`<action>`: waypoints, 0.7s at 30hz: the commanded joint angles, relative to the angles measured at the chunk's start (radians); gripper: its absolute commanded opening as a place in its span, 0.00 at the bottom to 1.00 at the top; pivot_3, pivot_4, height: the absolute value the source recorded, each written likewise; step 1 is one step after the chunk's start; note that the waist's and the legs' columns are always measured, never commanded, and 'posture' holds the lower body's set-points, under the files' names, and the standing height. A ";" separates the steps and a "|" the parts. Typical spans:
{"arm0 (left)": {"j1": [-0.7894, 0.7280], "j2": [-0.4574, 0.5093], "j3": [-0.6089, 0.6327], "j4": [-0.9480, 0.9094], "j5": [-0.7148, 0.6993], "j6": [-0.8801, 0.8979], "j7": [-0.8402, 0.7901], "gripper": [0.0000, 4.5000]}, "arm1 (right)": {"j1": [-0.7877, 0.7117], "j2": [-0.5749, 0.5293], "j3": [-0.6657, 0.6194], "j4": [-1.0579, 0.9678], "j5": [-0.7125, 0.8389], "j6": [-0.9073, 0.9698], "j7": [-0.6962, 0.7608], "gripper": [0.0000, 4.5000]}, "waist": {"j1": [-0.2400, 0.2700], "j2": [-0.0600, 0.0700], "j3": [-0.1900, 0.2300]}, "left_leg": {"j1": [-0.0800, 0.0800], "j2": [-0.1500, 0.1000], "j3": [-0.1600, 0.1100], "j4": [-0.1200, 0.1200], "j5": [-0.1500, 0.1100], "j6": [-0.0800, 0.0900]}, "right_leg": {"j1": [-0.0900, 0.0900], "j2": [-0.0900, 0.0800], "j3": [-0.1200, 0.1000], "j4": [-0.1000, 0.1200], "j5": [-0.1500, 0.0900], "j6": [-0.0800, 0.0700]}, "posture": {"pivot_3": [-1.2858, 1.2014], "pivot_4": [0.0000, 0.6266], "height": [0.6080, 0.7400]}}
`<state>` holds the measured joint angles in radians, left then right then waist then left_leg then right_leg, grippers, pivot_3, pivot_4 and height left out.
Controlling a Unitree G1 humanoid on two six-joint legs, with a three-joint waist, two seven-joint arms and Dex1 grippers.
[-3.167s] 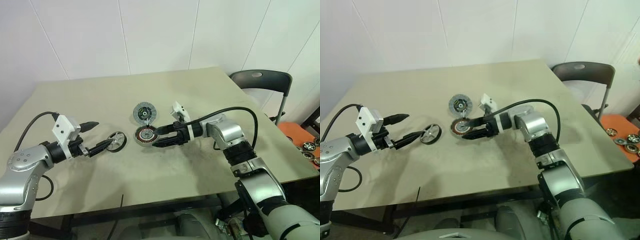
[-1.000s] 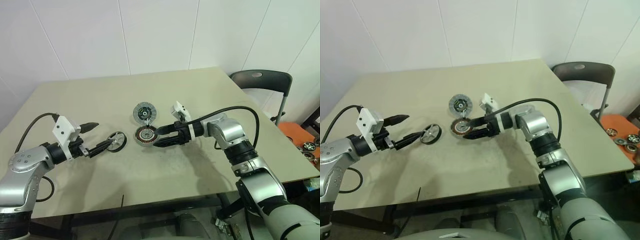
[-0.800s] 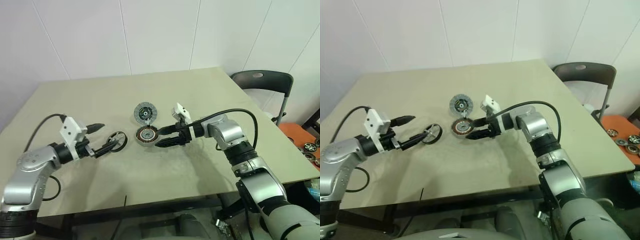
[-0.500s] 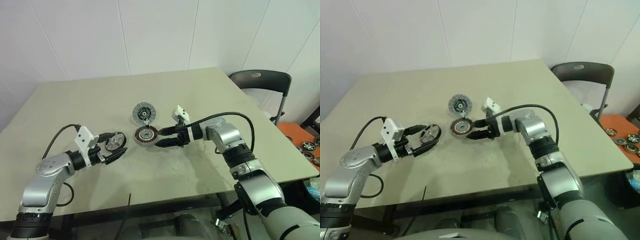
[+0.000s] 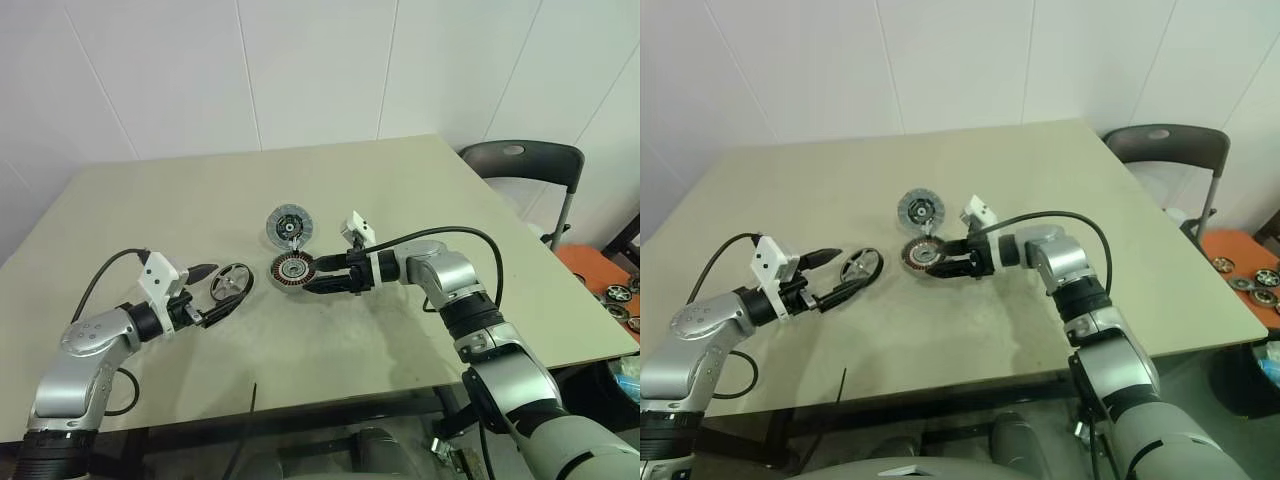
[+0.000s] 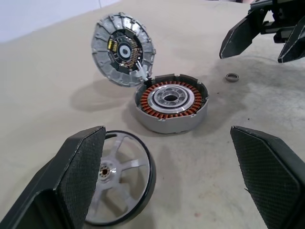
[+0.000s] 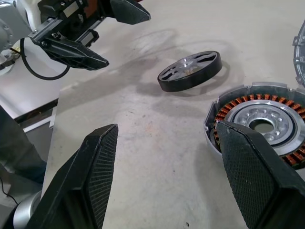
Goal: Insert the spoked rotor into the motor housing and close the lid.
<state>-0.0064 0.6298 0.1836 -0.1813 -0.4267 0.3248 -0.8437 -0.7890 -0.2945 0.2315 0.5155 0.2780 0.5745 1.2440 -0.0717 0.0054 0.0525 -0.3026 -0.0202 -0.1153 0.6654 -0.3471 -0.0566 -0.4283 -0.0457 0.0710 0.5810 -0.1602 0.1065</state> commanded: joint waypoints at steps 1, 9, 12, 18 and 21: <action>0.001 0.011 0.031 -0.058 -0.026 0.007 0.006 0.99 | -0.022 0.003 -0.006 -0.044 0.008 -0.002 0.006 0.76 | 0.000 0.000 0.000 | 0.000 0.000 0.000 0.000 0.000 0.000 | 0.000 0.000 0.000 0.000 0.000 0.000 | 0.52 0.00 1.00; -0.005 -0.021 0.004 -0.097 -0.026 0.022 0.046 0.99 | 0.010 -0.001 0.026 -0.090 -0.001 0.006 0.015 0.76 | 0.000 0.000 0.000 | 0.000 0.000 0.000 0.000 0.000 0.000 | 0.000 0.000 0.000 0.000 0.000 0.000 | 0.52 0.00 1.00; -0.027 -0.032 0.011 -0.096 -0.036 0.026 0.067 0.99 | 0.009 0.003 0.028 -0.085 -0.003 0.004 0.013 0.76 | 0.000 0.000 0.000 | 0.000 0.000 0.000 0.000 0.000 0.000 | 0.000 0.000 0.000 0.000 0.000 0.000 | 0.52 0.00 1.00; -0.009 -0.031 0.018 -0.134 -0.050 0.043 0.072 0.99 | 0.016 0.018 0.037 -0.097 -0.004 0.007 0.016 0.76 | -0.002 0.000 0.000 | 0.000 0.000 0.000 0.000 0.000 0.000 | 0.000 0.000 0.000 0.000 0.000 0.000 | 0.52 0.00 1.00; 0.007 -0.019 0.040 -0.143 -0.057 0.040 0.074 0.99 | 0.014 0.023 0.034 -0.103 0.001 0.014 0.015 0.76 | 0.000 0.000 0.000 | 0.000 0.000 0.000 0.000 0.000 0.000 | 0.000 0.000 0.000 -0.001 0.000 0.000 | 0.52 0.00 1.00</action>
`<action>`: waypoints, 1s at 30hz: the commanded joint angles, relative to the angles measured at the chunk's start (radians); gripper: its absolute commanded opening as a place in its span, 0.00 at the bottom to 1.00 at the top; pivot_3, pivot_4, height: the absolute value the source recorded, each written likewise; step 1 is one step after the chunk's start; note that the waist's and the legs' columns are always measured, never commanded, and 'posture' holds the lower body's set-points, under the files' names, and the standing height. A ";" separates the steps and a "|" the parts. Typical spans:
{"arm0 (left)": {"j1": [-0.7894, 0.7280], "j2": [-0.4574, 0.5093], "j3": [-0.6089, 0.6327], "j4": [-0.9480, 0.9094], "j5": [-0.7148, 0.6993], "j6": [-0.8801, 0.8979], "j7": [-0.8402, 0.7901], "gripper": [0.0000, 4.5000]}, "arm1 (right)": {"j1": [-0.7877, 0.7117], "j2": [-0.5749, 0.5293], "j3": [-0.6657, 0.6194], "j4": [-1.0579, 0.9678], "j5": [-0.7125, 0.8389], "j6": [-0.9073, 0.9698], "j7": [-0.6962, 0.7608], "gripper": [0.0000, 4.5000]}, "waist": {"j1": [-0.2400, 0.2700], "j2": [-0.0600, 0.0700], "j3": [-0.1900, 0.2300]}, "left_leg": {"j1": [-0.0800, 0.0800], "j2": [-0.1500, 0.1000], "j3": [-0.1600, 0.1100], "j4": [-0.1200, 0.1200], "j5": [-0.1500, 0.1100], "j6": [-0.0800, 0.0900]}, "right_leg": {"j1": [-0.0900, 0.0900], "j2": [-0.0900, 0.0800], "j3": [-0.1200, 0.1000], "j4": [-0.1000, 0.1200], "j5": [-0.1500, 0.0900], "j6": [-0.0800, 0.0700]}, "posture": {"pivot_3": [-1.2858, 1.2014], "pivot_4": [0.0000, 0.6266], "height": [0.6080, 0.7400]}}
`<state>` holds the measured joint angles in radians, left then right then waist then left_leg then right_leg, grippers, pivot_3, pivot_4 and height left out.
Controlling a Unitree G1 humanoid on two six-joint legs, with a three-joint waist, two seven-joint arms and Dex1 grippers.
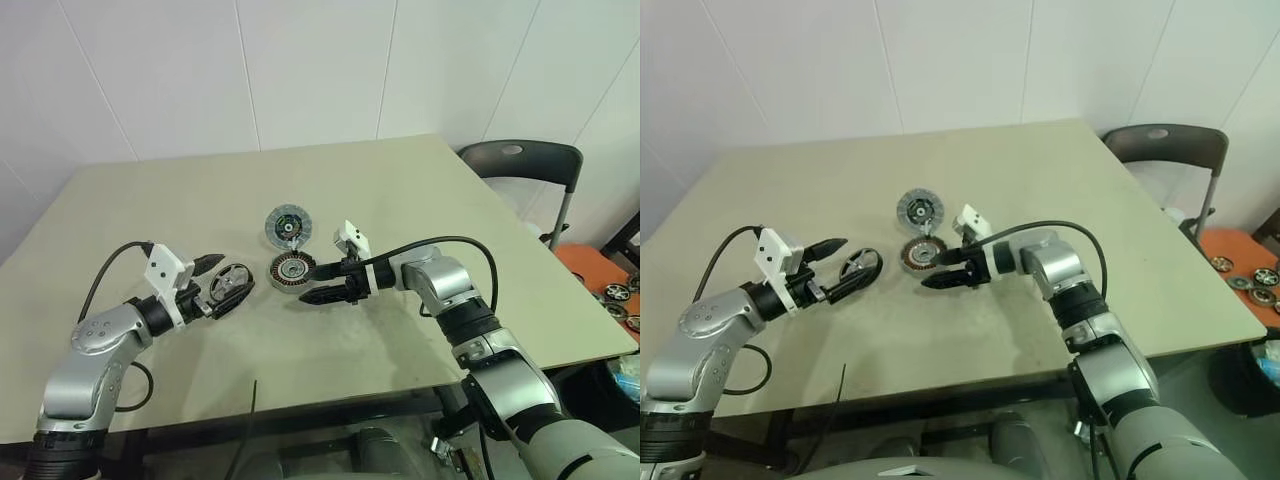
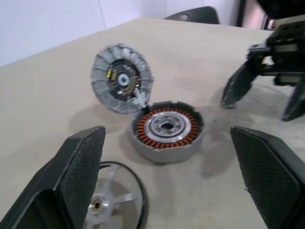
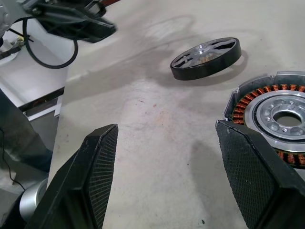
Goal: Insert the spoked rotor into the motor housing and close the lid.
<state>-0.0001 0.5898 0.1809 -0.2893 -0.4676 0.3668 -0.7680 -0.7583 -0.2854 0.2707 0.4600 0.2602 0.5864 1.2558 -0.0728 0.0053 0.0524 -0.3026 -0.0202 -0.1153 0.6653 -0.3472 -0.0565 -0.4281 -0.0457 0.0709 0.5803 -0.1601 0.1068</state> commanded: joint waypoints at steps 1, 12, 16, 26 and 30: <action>0.005 0.026 0.054 -0.039 -0.019 -0.002 0.000 0.99 | -0.019 0.019 -0.007 -0.042 0.012 -0.010 -0.007 0.76 | 0.001 0.000 0.000 | 0.000 0.000 0.000 0.000 0.000 0.000 | 0.000 0.000 0.000 0.000 0.000 0.000 | 0.52 0.00 1.00; 0.018 0.078 0.138 -0.075 -0.036 0.008 0.018 0.99 | -0.095 0.079 -0.026 0.047 0.020 -0.039 0.009 0.76 | -0.002 0.000 0.000 | 0.000 0.000 0.000 0.000 0.000 0.000 | 0.000 0.000 0.000 0.000 -0.001 -0.001 | 0.52 0.00 1.00; 0.077 0.076 0.175 -0.121 -0.051 0.022 0.030 0.99 | -0.096 0.079 0.000 0.062 -0.001 -0.056 0.034 0.76 | -0.001 0.000 0.000 | 0.001 0.000 0.000 0.000 0.000 0.000 | 0.000 0.000 0.000 0.000 -0.001 -0.001 | 0.52 0.00 1.00; 0.098 0.070 0.161 -0.132 -0.048 0.012 0.044 0.99 | -0.160 0.070 -0.062 0.169 -0.004 -0.077 0.028 0.76 | 0.000 0.000 0.000 | 0.001 0.000 0.000 0.000 0.000 0.000 | 0.000 0.000 0.000 0.000 -0.001 -0.001 | 0.52 0.00 1.00; 0.076 0.066 0.130 -0.117 -0.046 0.009 0.033 0.99 | -0.135 0.043 -0.058 0.123 -0.006 -0.059 0.038 0.76 | 0.000 0.000 0.000 | 0.000 0.000 0.000 0.000 0.000 0.000 | 0.000 0.000 0.000 -0.001 -0.001 -0.001 | 0.52 0.00 1.00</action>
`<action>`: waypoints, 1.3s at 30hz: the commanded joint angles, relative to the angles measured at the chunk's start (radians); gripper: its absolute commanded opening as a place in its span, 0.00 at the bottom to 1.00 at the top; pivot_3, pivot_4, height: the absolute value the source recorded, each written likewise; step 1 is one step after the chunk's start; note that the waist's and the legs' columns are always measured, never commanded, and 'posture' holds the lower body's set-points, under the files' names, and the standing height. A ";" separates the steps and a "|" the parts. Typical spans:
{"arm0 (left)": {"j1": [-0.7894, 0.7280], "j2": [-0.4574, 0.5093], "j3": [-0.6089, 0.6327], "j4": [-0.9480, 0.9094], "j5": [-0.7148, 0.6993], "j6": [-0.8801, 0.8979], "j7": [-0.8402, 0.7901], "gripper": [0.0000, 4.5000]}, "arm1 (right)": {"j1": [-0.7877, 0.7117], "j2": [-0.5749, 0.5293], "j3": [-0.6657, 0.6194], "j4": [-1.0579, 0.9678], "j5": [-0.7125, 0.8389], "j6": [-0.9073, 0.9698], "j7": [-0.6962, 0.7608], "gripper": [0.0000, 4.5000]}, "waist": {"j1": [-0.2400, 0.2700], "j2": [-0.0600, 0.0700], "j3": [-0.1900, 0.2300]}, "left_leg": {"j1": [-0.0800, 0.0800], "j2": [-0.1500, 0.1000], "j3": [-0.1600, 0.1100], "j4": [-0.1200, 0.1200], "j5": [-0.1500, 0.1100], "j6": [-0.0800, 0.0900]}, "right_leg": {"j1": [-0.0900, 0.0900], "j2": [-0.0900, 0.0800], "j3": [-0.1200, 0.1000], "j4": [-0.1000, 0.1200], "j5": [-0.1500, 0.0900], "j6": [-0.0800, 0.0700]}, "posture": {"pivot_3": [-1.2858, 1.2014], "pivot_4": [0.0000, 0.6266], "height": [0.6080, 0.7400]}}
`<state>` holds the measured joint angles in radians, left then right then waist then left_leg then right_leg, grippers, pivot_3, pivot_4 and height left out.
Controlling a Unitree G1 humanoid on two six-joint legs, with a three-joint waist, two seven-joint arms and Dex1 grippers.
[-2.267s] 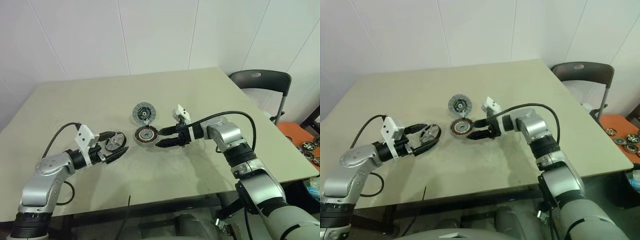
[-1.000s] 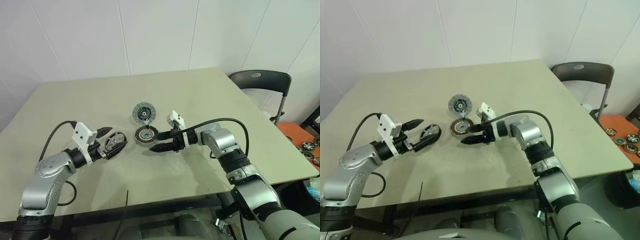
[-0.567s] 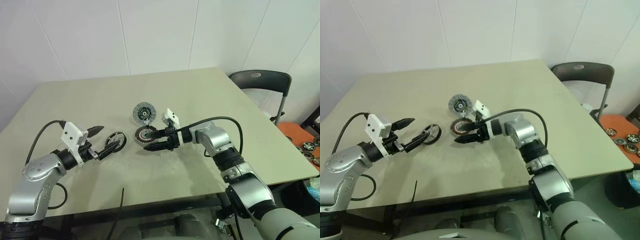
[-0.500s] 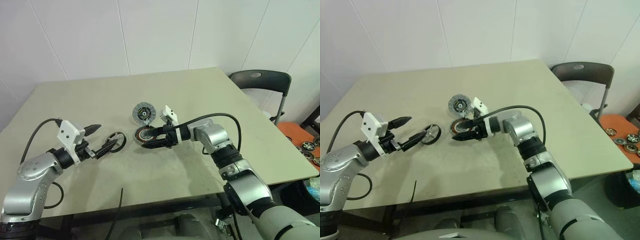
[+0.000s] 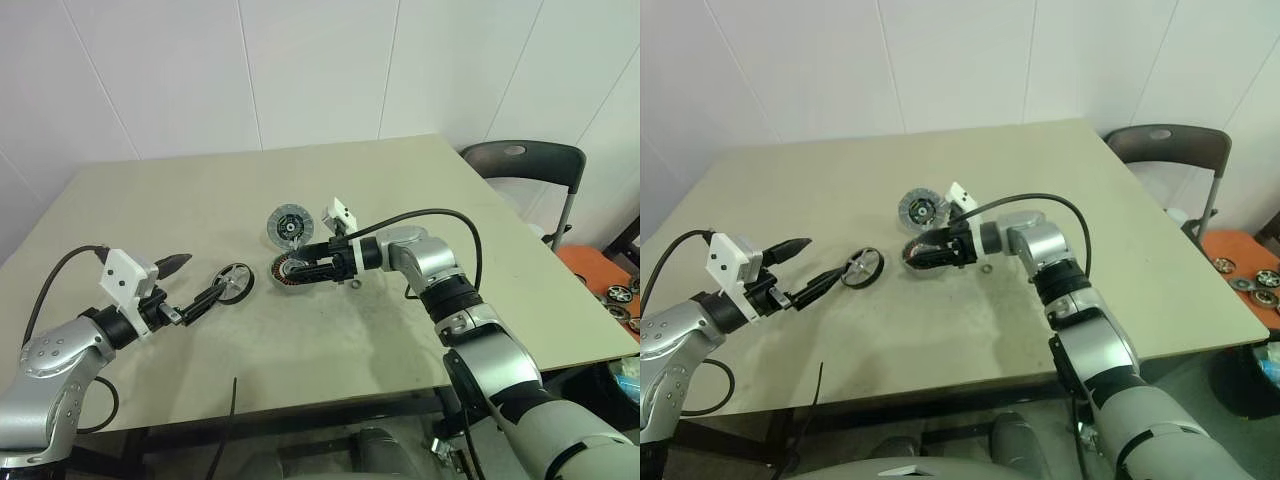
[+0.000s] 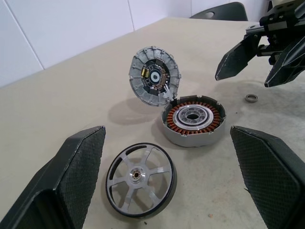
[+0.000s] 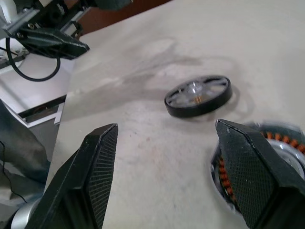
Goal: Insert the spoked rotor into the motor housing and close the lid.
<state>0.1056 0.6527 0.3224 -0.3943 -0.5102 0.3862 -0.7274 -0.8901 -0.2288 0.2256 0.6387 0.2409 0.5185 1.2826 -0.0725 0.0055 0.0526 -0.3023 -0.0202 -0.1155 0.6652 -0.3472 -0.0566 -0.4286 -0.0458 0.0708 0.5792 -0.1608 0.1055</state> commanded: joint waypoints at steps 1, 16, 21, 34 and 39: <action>-0.039 0.004 -0.020 -0.010 -0.005 -0.007 -0.010 0.99 | 0.000 -0.020 -0.017 -0.065 0.016 0.012 0.012 0.76 | 0.000 0.000 0.000 | 0.000 0.000 0.000 0.000 0.000 0.000 | 0.000 0.000 0.000 0.000 0.000 0.000 | 0.52 0.00 1.00; -0.271 0.139 -0.101 0.216 0.035 -0.049 -0.226 0.99 | 0.061 -0.074 -0.061 -0.149 0.033 0.032 -0.057 0.76 | -0.005 0.000 0.000 | -0.001 0.000 0.000 0.000 0.000 0.000 | 0.001 0.000 0.000 0.001 0.000 0.000 | 0.52 0.00 1.00; -0.283 0.134 -0.105 0.223 0.030 -0.049 -0.233 0.99 | 0.081 -0.097 -0.080 -0.170 0.041 0.048 -0.071 0.76 | -0.002 0.000 0.000 | 0.000 0.000 0.000 0.000 0.000 0.000 | 0.000 0.000 0.000 0.000 0.000 0.000 | 0.52 0.00 1.00; -0.231 0.074 -0.111 0.187 0.046 -0.065 -0.191 0.99 | 0.074 -0.135 -0.054 -0.159 0.011 0.015 -0.069 0.76 | -0.001 0.000 0.000 | -0.001 0.000 0.000 0.000 0.000 0.000 | 0.000 0.000 0.000 0.001 0.000 0.000 | 0.52 0.00 1.00; -0.185 0.091 -0.119 0.152 0.062 -0.058 -0.192 0.99 | 0.065 -0.149 -0.025 -0.130 -0.025 -0.036 -0.050 0.76 | 0.001 0.000 0.000 | -0.001 0.000 0.000 0.000 0.000 0.000 | 0.000 0.000 0.000 0.000 0.000 0.001 | 0.52 0.00 1.00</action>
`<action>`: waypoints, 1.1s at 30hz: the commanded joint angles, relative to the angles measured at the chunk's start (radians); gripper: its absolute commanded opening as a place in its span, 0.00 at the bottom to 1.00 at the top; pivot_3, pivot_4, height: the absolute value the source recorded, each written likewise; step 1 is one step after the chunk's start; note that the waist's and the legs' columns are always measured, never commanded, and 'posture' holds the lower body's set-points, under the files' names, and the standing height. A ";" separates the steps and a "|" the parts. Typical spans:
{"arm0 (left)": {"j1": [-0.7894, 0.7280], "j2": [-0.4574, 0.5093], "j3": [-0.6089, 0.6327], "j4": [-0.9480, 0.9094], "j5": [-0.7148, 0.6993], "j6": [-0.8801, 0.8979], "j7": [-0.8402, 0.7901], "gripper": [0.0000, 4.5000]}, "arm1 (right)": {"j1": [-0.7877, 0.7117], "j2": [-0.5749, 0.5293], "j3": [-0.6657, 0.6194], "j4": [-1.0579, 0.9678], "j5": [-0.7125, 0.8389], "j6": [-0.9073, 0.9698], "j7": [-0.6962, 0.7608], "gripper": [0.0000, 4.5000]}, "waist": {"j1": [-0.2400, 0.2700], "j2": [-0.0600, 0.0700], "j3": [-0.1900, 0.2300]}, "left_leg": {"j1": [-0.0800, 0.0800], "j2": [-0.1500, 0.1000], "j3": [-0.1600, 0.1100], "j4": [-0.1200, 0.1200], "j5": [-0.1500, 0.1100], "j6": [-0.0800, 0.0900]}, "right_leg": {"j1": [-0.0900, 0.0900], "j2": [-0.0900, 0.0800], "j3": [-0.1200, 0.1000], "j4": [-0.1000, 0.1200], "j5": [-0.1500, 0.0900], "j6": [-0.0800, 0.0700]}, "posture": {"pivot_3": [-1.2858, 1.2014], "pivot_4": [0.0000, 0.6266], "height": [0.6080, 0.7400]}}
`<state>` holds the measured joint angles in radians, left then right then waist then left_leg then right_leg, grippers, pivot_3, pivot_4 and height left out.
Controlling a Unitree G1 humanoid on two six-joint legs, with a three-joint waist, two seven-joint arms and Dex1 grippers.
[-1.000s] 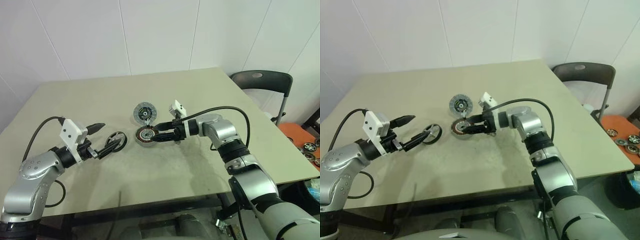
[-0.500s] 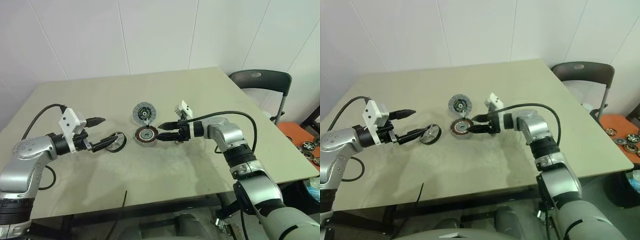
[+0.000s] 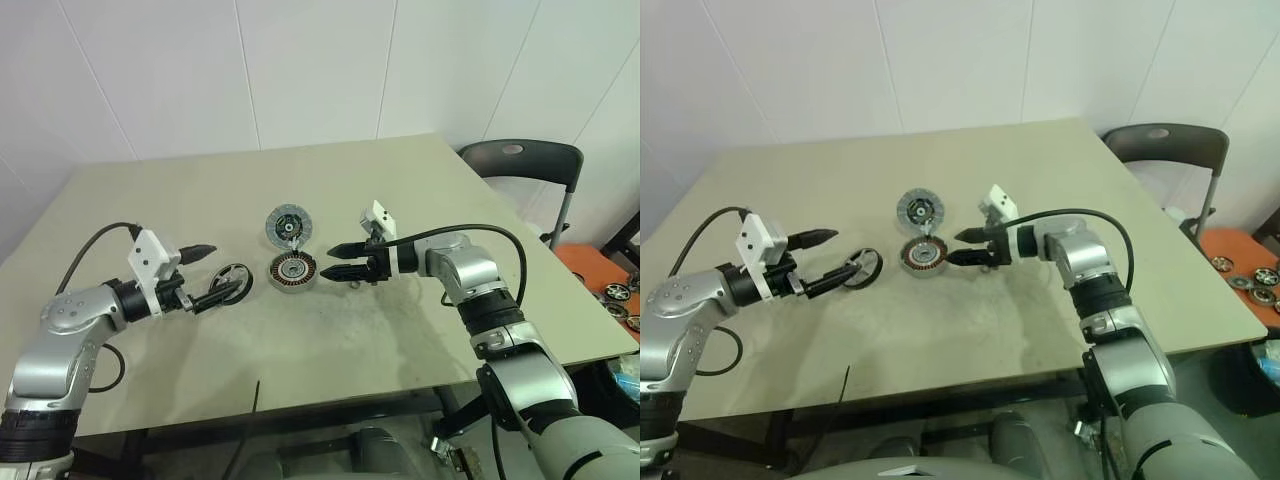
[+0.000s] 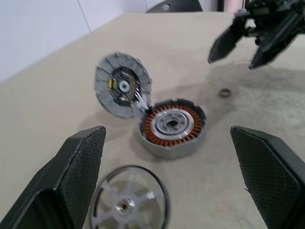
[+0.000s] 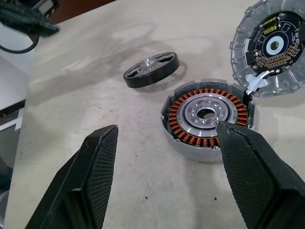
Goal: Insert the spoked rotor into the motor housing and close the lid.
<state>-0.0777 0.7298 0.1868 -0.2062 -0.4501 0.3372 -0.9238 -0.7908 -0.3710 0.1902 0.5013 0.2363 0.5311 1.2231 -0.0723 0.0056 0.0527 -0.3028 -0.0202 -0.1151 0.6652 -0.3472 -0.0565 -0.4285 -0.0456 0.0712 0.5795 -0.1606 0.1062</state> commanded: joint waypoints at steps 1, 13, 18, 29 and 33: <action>-0.002 0.010 0.021 -0.031 0.001 -0.010 0.009 0.99 | -0.033 -0.004 0.012 0.015 -0.023 -0.055 0.010 0.76 | 0.002 0.000 0.000 | 0.000 0.000 0.000 0.000 0.000 0.000 | 0.000 0.000 0.000 0.000 0.000 0.000 | 0.52 0.00 1.00; -0.041 0.015 0.011 0.006 -0.001 -0.014 -0.011 0.99 | -0.031 0.003 0.014 0.021 -0.035 -0.082 -0.006 0.76 | 0.000 0.000 0.000 | 0.000 0.000 0.000 0.000 0.000 0.000 | 0.000 0.000 0.000 0.000 0.000 0.000 | 0.52 0.00 1.00; -0.044 0.011 0.010 0.019 0.004 -0.021 -0.014 0.99 | -0.009 -0.004 -0.007 0.016 -0.026 -0.068 -0.017 0.76 | 0.001 0.000 0.000 | 0.000 0.000 0.000 0.000 0.000 0.000 | 0.000 0.000 0.000 0.000 0.000 -0.001 | 0.52 0.00 1.00; 0.020 0.048 0.067 0.027 -0.002 -0.035 -0.032 0.99 | -0.030 -0.004 -0.035 0.019 -0.002 -0.041 -0.017 0.76 | 0.000 0.000 0.000 | 0.000 0.000 0.000 0.000 0.000 0.000 | 0.000 0.000 0.000 0.001 0.000 -0.001 | 0.52 0.00 1.00; 0.011 0.054 0.081 0.035 -0.001 -0.037 -0.025 0.99 | -0.028 0.003 -0.026 0.031 -0.013 -0.054 -0.022 0.76 | 0.002 0.000 0.000 | 0.000 0.000 0.000 0.000 0.000 0.000 | 0.000 0.000 0.000 0.001 0.000 -0.001 | 0.52 0.00 1.00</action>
<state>-0.0463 0.7726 0.2299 -0.1641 -0.4445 0.3168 -0.9545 -0.7872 -0.3716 0.1804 0.5388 0.2155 0.4927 1.2033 -0.0708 0.0056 0.0527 -0.3027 -0.0202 -0.1151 0.6652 -0.3472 -0.0565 -0.4282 -0.0457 0.0712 0.5800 -0.1610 0.1055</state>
